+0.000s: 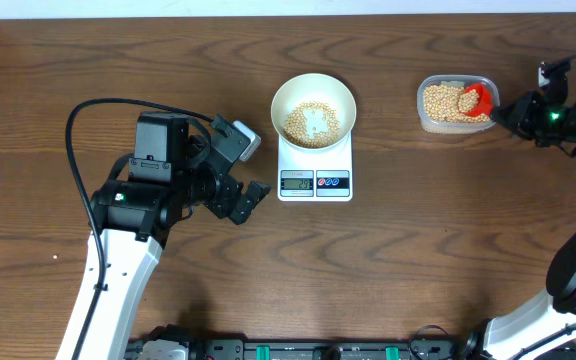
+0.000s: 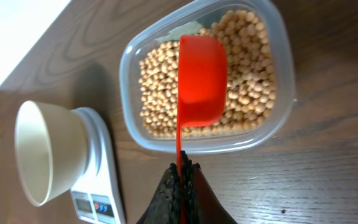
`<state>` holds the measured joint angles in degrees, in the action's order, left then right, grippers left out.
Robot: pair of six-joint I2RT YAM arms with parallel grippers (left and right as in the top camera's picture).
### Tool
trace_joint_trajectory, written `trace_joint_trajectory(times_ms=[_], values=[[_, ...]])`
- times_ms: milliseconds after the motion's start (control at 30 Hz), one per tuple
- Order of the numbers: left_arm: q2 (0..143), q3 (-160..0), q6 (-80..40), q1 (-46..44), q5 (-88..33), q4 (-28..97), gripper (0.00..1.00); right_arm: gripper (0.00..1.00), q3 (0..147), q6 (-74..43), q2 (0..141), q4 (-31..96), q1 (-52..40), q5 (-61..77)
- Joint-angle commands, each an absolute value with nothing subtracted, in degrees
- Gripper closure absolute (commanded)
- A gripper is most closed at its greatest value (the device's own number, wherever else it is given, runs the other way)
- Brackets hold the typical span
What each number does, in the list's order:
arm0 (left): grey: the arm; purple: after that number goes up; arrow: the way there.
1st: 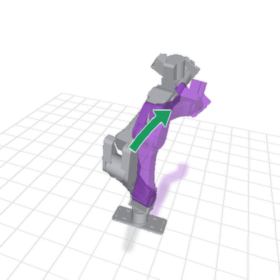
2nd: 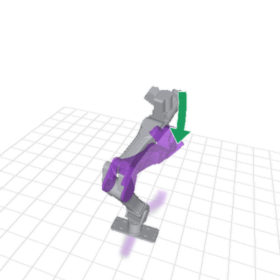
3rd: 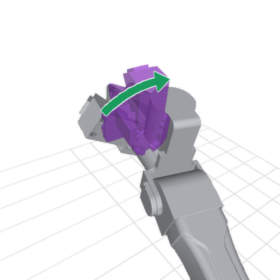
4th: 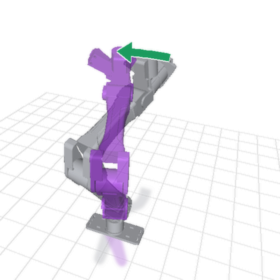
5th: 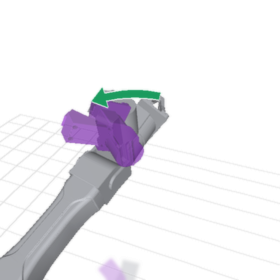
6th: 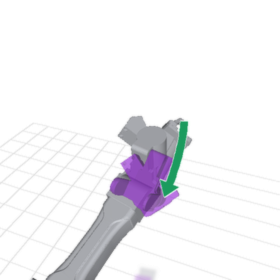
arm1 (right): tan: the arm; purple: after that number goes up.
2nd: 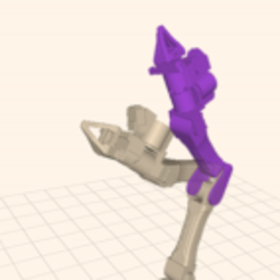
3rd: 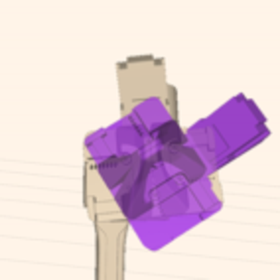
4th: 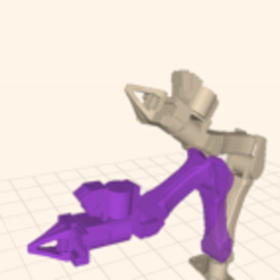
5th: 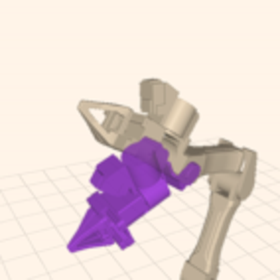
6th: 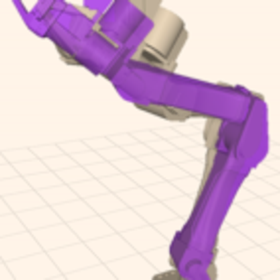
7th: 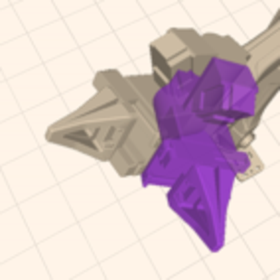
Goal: Scoop item into bowl and weigh 50g on scale
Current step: 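Scoop soybeans and lift the red scoop out of the tub, then carry the filled scoop with the right gripper over the white bowl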
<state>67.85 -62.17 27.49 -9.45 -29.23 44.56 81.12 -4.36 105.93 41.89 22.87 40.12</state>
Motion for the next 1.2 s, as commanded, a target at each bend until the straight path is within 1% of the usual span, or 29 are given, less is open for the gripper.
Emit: trace_joint_trajectory(times_ms=[0, 400, 600, 900, 1000, 1167], values=[[68.2, -63.5, 28.5, -9.6, -28.9, 44.5, 0.02, 0.99, 80.8, -1.1, 105.9, 42.2, 24.4, 47.5], [68.2, -63.5, 28.5, -9.6, -28.9, 44.5, 0.02, 0.99, 80.8, 2.1, 105.6, 43.0, 29.1, 59.9], [68.2, -63.5, 28.5, -9.6, -28.9, 44.5, 0.01, 0.99, 80.8, 2.4, 105.6, 43.0, 29.8, 66.1], [68.2, -63.5, 28.5, -9.6, -28.9, 44.5, 0.01, 0.99, 80.8, -0.4, 105.6, 41.9, 26.5, 69.0], [68.2, -63.5, 28.5, -9.6, -28.9, 44.5, 0.01, 0.99, 80.8, -2.0, 105.6, 39.2, 24.1, 71.6], [68.2, -63.5, 28.5, -9.6, -28.9, 44.5, 0.01, 0.99, 80.8, -7.5, 105.6, 33.7, 20.0, 71.6]])
